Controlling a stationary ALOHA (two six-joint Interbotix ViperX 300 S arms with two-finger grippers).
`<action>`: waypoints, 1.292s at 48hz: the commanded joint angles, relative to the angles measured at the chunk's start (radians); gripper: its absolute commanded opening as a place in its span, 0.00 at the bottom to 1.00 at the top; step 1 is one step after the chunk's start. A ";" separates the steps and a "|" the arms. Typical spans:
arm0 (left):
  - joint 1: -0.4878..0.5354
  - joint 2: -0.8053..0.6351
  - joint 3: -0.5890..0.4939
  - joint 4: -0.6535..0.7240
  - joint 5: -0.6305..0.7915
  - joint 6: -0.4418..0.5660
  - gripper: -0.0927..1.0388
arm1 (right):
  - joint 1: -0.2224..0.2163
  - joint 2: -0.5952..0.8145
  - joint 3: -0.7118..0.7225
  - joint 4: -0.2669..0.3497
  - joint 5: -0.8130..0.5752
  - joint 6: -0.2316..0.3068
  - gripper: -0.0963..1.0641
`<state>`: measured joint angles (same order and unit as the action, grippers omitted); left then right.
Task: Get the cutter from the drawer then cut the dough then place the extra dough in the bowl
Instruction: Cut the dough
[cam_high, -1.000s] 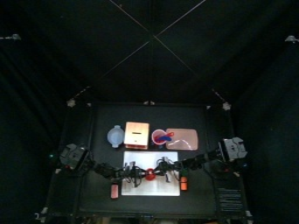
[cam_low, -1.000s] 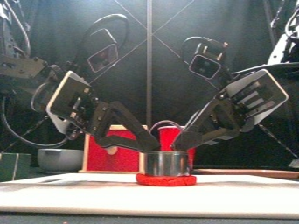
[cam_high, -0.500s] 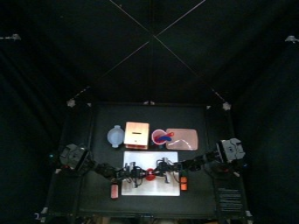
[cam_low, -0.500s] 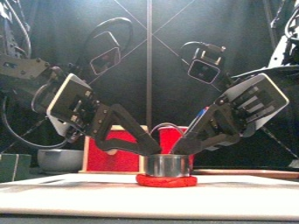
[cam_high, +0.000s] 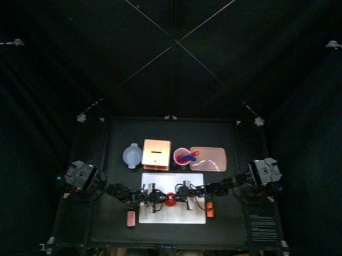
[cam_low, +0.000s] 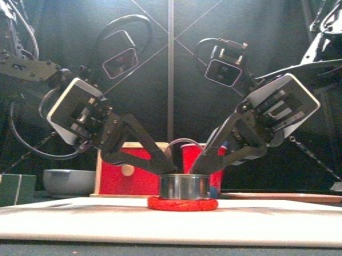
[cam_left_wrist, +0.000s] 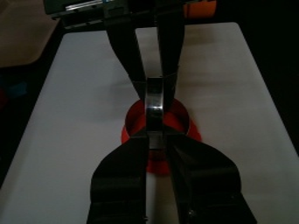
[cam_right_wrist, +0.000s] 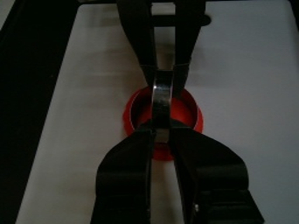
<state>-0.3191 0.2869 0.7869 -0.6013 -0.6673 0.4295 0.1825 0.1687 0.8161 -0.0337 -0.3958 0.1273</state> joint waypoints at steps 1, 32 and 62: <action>0.008 -0.021 -0.029 0.040 -0.009 0.002 0.74 | 0.009 -0.023 -0.023 0.005 0.017 0.000 0.52; -0.009 -0.169 0.052 0.072 -0.129 -0.002 0.89 | 0.002 -0.127 -0.054 -0.014 0.166 0.002 0.53; -0.064 -0.037 0.032 -0.046 -0.117 0.000 0.85 | -0.003 -0.126 -0.124 -0.003 0.342 0.008 0.79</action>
<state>-0.3774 0.2470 0.8437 -0.6366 -0.7839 0.4280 0.1810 0.0844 0.7317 -0.0307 -0.0890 0.1365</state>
